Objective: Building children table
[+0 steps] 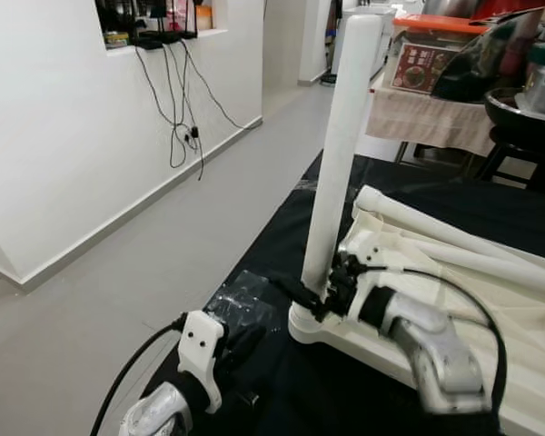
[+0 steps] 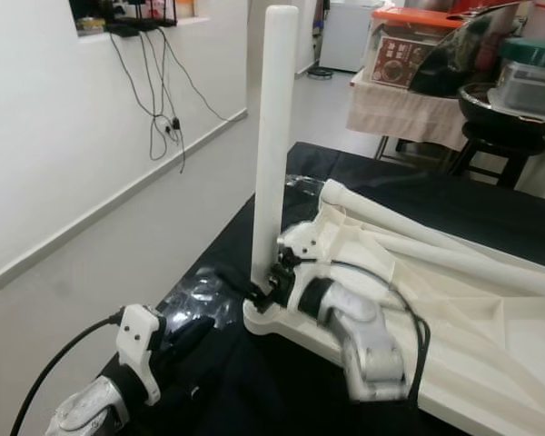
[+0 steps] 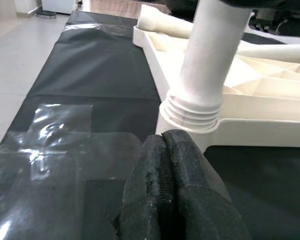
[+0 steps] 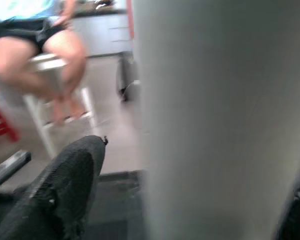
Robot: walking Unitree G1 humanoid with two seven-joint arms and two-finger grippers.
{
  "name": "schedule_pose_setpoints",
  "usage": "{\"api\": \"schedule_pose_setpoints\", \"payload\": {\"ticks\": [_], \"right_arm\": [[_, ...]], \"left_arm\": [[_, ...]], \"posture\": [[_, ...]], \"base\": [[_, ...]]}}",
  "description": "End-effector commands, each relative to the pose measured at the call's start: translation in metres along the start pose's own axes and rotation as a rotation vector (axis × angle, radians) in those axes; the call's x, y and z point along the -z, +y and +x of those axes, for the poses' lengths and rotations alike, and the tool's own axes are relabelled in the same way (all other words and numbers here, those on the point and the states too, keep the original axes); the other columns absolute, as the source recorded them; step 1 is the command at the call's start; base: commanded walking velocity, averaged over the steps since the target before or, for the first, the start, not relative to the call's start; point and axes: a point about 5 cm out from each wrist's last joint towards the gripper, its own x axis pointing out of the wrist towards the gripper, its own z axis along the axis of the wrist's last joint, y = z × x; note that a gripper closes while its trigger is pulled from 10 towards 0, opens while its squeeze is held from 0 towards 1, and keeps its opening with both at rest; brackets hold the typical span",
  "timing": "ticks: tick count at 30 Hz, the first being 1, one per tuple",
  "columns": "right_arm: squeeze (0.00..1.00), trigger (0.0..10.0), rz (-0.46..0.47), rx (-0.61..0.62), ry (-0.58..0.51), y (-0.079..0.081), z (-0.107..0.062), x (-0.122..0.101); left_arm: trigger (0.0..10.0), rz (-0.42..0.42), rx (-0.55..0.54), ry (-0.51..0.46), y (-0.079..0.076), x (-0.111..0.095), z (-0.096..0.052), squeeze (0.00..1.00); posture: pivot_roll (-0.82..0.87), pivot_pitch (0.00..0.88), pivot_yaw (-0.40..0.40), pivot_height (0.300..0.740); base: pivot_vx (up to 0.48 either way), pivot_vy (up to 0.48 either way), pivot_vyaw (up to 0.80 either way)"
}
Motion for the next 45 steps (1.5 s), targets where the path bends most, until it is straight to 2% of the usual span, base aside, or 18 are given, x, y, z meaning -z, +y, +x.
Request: {"api": "schedule_pose_setpoints", "payload": {"ticks": [1,9,10,16,22,24,28,30,31,32,33,34,35,39,42,43,44,45], "right_arm": [[0.00,10.0,0.013,-0.099,-0.005,-0.003,-0.003,0.003],[0.00,9.7,0.049,-0.163,0.020,-0.021,0.002,-0.003],[0.00,0.0,0.063,-0.160,0.015,-0.025,0.004,-0.003],[0.00,0.0,0.100,-0.173,0.024,-0.035,0.007,0.003],[0.00,0.0,0.119,-0.191,0.011,-0.036,-0.003,0.011],[0.00,0.0,0.096,-0.152,0.008,-0.034,-0.013,0.015],[0.00,0.0,0.060,-0.078,0.030,-0.028,-0.019,0.020],[0.00,0.0,0.070,0.139,0.050,-0.010,-0.007,0.033],[0.00,0.0,0.070,0.139,0.050,-0.010,-0.007,0.033],[0.00,0.0,0.108,0.579,-0.072,-0.010,0.000,0.031],[0.00,0.0,0.276,0.783,-0.064,0.009,0.000,0.048],[0.00,0.0,0.292,0.784,0.019,0.035,0.006,0.062],[0.00,0.0,0.208,0.712,-0.012,0.042,0.010,0.050],[0.00,0.0,0.119,0.621,-0.009,0.032,0.010,0.040],[0.00,0.0,0.181,0.604,0.035,0.033,0.010,0.052],[0.00,1.0,0.178,0.620,0.037,0.033,0.010,0.050],[0.00,10.0,0.188,0.635,0.034,0.032,0.010,0.048],[0.00,10.0,0.216,0.634,0.002,0.031,0.009,0.045]], "left_arm": [[10.0,-0.002,-0.003,0.013,-0.001,0.004,0.002,0.00],[10.0,-0.002,-0.004,0.012,-0.001,0.004,0.003,0.00],[10.0,-0.002,-0.004,0.011,-0.002,0.004,0.003,0.00],[10.0,0.000,-0.003,0.008,-0.003,0.004,0.004,0.00],[10.0,-0.003,-0.002,0.006,-0.003,0.004,0.004,0.00],[10.0,-0.006,0.000,0.005,-0.003,0.003,0.004,0.00],[10.0,-0.007,0.001,0.004,-0.003,0.002,0.003,0.00],[10.0,-0.007,0.001,0.004,-0.001,0.001,0.001,0.00],[10.0,-0.007,0.001,0.004,-0.001,0.001,0.001,0.00],[10.0,-0.007,0.001,0.004,0.000,0.001,0.000,0.00],[10.0,-0.006,0.001,0.005,0.000,0.000,-0.001,0.00],[10.0,-0.006,0.001,0.006,0.000,0.000,-0.002,0.00],[10.0,-0.006,0.001,0.008,0.001,0.001,-0.002,0.00],[10.0,-0.015,0.003,0.009,0.001,0.001,-0.002,0.00],[10.0,-0.016,0.006,0.008,0.001,0.001,0.000,0.00],[10.0,-0.007,-0.001,0.007,0.001,0.000,-0.001,0.00],[10.0,-0.001,-0.007,0.004,0.001,0.000,-0.001,0.00],[10.0,0.000,-0.010,0.003,0.001,0.000,-0.001,0.00]], "posture": [[0.02,0.000,-0.073,0.740],[0.04,0.000,-0.082,0.740],[0.04,0.000,-0.084,0.740],[0.04,0.000,-0.085,0.740],[0.03,0.000,-0.080,0.740],[0.02,0.000,-0.072,0.740],[0.00,0.000,-0.071,0.740],[0.00,0.000,-0.075,0.740],[0.00,0.000,-0.075,0.740],[-0.01,0.000,-0.070,0.740],[-0.01,0.000,-0.068,0.740],[-0.01,0.000,-0.068,0.740],[-0.04,0.000,-0.048,0.740],[-0.02,0.000,-0.073,0.740],[-0.01,0.000,-0.067,0.740],[-0.01,0.000,-0.066,0.740],[-0.01,0.000,-0.066,0.740],[-0.01,0.000,-0.066,0.740]], "base": [[0.000,0.000,0.00],[0.000,0.000,0.00],[0.000,0.000,0.00],[0.000,0.000,0.00],[0.000,0.000,0.00],[0.000,0.000,0.00],[0.000,0.000,0.00],[0.000,0.000,0.00],[0.000,0.000,0.00],[0.000,0.000,0.00],[0.000,0.000,0.00],[0.000,0.000,0.00],[0.000,0.000,0.00],[0.000,0.000,0.00],[0.000,0.000,0.00],[0.000,0.000,0.00],[0.000,0.000,0.00],[0.000,0.000,0.00]]}}
